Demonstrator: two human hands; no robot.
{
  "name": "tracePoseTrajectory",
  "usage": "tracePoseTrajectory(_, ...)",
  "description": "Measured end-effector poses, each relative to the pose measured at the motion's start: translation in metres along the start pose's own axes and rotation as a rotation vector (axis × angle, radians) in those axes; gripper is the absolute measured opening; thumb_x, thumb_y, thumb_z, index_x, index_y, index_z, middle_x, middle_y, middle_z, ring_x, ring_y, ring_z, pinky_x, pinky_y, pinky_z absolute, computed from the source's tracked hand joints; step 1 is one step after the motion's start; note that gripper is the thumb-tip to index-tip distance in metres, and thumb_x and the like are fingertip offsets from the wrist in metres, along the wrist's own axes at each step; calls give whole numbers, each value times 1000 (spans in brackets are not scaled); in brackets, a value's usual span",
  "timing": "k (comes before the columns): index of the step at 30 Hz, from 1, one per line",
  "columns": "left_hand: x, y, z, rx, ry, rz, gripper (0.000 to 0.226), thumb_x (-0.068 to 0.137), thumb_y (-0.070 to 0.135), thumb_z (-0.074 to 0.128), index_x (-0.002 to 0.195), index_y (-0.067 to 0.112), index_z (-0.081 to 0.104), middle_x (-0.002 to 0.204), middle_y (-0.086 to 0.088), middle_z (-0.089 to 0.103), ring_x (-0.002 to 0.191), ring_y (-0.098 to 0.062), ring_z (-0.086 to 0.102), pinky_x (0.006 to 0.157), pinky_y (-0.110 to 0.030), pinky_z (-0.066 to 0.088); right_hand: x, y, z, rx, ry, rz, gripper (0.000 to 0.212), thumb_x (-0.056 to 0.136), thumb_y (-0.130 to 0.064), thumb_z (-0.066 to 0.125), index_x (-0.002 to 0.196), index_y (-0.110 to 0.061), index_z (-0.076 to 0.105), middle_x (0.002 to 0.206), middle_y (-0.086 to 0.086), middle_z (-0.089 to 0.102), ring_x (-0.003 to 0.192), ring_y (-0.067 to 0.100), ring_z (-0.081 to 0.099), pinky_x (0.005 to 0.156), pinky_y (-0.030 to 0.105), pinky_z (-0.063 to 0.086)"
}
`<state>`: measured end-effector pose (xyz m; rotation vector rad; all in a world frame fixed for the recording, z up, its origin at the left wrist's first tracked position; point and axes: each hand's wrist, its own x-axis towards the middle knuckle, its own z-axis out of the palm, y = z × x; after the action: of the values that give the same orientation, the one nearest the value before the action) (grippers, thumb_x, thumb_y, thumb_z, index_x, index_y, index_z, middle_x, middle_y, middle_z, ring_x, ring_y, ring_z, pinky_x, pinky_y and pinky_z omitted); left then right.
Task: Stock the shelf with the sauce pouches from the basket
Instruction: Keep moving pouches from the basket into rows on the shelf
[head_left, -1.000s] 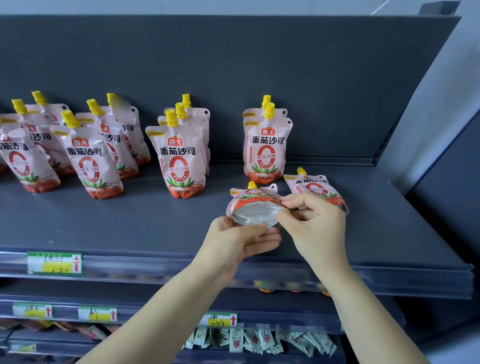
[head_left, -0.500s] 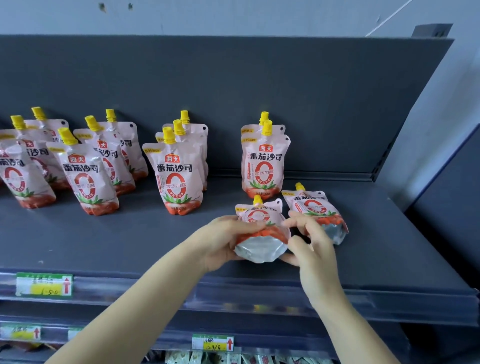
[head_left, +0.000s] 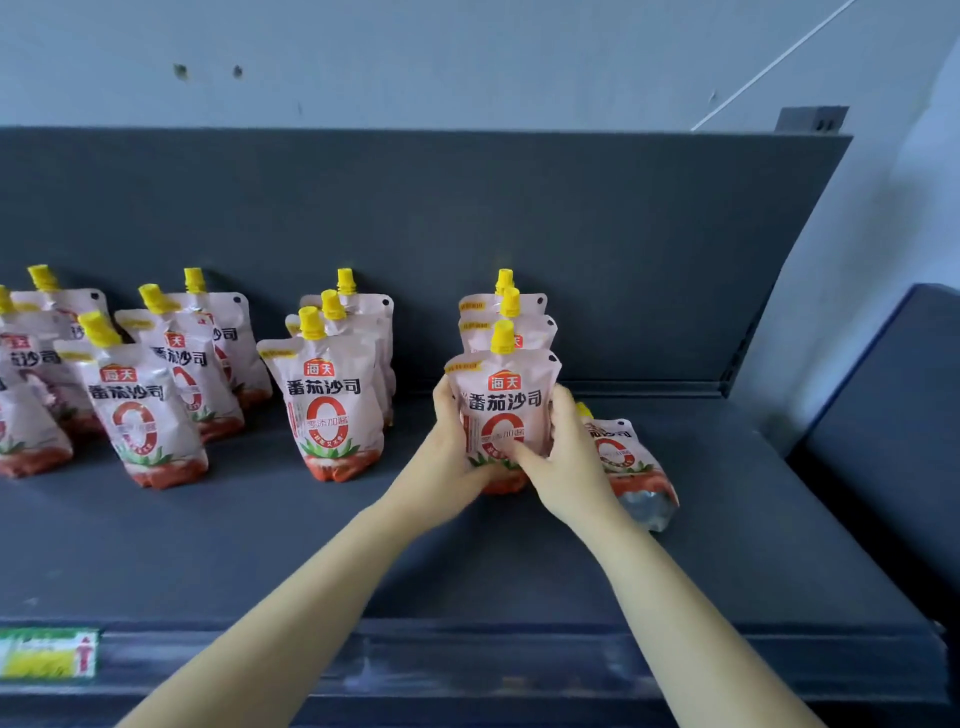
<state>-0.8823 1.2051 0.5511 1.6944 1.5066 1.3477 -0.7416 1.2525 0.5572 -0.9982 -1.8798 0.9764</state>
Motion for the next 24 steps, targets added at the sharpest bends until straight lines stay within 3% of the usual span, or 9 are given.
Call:
tracePoseTrajectory(5, 16, -10, 2, 83, 121, 4, 102, 73, 0, 79, 139, 31, 8, 120, 22, 49, 108, 14, 55, 80, -10, 49, 11, -3, 0, -265, 95, -25, 79, 86, -15, 69, 151, -17, 24, 142, 2, 47, 130, 19, 47, 103, 31, 44)
tracePoseTrajectory(7, 11, -11, 4, 228, 244, 40, 112, 67, 15, 86, 147, 23, 8, 130, 10, 48, 121, -3, 53, 96, -24, 49, 7, -7, -12, -371, 128, -41, 76, 87, -21, 68, 151, -17, 27, 146, 2, 43, 132, 20, 45, 103, 32, 41)
tracePoseTrajectory(9, 3, -8, 11, 521, 382, 215, 105, 66, 23, 84, 145, 15, 16, 141, -11, 41, 131, -25, 42, 109, -37, 36, 5, -7, -33, -503, 208, -33, 58, 87, -26, 66, 141, -20, 45, 140, 0, 51, 126, 22, 49, 96, 34, 43)
tracePoseTrajectory(11, -5, 1, 20, 680, 455, 322, 85, 69, 30, 78, 136, 12, 27, 135, -17, 44, 124, -28, 40, 104, -36, 35, 7, -2, -58, -603, 246, 117, 46, 88, -33, 62, 131, -20, 54, 130, 2, 58, 116, 26, 55, 83, 35, 45)
tracePoseTrajectory(13, -9, 10, 28, 674, 490, 276, 75, 72, 40, 73, 129, 10, 34, 129, -14, 46, 117, -26, 43, 96, -37, 40, 9, 5, -79, -625, 188, 370, 52, 87, -42, 62, 131, -17, 53, 128, 6, 59, 115, 31, 56, 78, 35, 44)
tracePoseTrajectory(16, -8, 17, 36, 360, 362, 65, 81, 75, 38, 75, 137, 12, 30, 136, -4, 41, 119, -21, 50, 92, -36, 48, 6, 17, -92, -537, 45, 545, 73, 77, -56, 69, 135, -16, 49, 129, 4, 60, 114, 27, 58, 77, 32, 43)
tracePoseTrajectory(20, 3, 13, 33, 208, 182, -77, 68, 84, 24, 72, 141, 20, 36, 132, 4, 59, 119, -14, 58, 96, -33, 51, 4, 24, -90, -277, 71, 489, 49, 69, -46, 80, 107, -24, 57, 114, -1, 66, 101, 21, 62, 92, 38, 50)
tracePoseTrajectory(24, 20, 6, 10, 37, 22, -142, 38, 81, 9, 76, 115, 18, 61, 107, 11, 69, 104, -9, 67, 83, -17, 55, 5, 22, -85, -301, 23, 504, 88, 64, -47, 84, 137, -15, 46, 130, 4, 55, 116, 25, 55, 90, 34, 45)
